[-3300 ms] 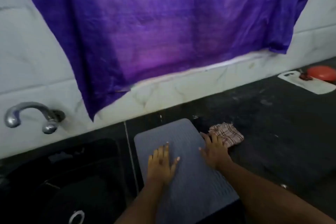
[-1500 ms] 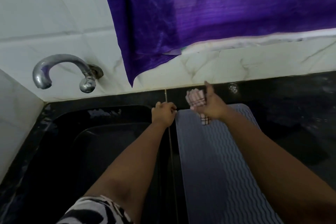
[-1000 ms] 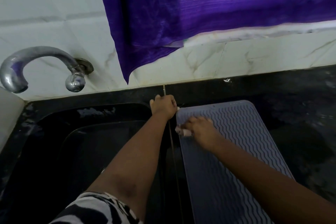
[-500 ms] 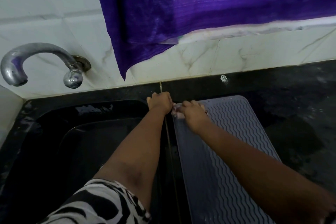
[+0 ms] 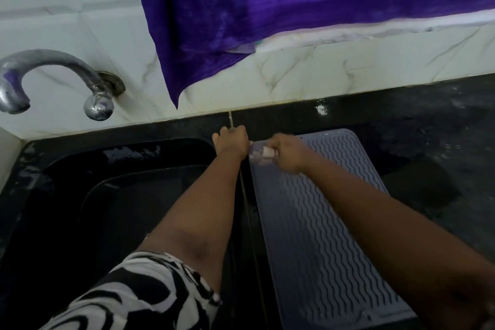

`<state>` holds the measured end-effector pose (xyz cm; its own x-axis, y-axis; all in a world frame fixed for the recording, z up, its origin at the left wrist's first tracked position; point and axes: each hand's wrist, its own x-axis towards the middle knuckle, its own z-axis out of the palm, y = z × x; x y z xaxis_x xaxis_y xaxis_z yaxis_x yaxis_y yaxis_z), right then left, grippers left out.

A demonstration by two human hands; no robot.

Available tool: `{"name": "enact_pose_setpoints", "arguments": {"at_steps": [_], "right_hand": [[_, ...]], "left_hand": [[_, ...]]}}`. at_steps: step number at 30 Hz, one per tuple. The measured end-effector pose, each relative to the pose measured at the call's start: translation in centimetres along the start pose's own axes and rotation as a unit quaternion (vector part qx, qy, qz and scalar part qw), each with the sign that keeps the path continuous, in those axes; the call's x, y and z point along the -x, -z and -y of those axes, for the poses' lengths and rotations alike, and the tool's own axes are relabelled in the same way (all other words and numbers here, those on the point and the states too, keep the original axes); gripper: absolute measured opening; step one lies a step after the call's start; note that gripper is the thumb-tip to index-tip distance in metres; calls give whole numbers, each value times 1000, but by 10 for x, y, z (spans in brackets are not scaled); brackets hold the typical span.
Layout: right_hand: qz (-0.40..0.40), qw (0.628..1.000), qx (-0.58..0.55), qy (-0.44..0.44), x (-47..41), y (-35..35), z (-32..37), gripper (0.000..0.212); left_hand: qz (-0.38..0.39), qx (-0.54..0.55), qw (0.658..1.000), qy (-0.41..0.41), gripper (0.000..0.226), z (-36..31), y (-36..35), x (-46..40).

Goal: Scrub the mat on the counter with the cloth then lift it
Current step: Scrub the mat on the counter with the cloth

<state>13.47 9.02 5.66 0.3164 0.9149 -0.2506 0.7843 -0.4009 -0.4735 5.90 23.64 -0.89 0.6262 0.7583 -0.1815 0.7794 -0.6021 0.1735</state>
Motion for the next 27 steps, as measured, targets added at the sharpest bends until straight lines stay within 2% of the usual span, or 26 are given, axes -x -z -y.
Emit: {"name": "enact_pose_setpoints", "arguments": {"at_steps": [2, 4, 7, 13, 15, 17, 19, 21, 23, 27], "right_hand": [[-50, 996, 70, -28, -23, -15, 2, 31], [-64, 988, 134, -46, -22, -38, -1, 37], [-69, 991, 108, -29, 13, -64, -6, 38], [-5, 994, 112, 0, 150, -108, 2, 42], [55, 996, 71, 5, 170, -102, 2, 39], [108, 994, -25, 0, 161, -80, 4, 29], [46, 998, -36, 11, 133, -55, 7, 22], [-45, 999, 16, 13, 97, -45, 7, 29], [-64, 995, 71, -6, 74, -50, 12, 41], [-30, 985, 171, -17, 89, -89, 5, 46]], "left_hand": [[-9, -11, 1000, -3, 15, 0, -2, 0], [-15, -15, 1000, -6, 17, -1, -1, 1], [-20, -19, 999, -18, 27, 0, -2, -1], [-6, -24, 999, -31, 28, 0, 2, 4], [-21, -45, 998, -42, 26, -4, 5, 11], [-59, -95, 991, -72, 25, -8, 9, 23], [-125, -105, 981, -104, 26, -12, 9, 40], [-170, -33, 979, -111, 27, -16, 6, 60], [-138, -9, 984, -114, 28, -21, 2, 79], [-1, -98, 987, -127, 50, -14, -13, 99]]}}
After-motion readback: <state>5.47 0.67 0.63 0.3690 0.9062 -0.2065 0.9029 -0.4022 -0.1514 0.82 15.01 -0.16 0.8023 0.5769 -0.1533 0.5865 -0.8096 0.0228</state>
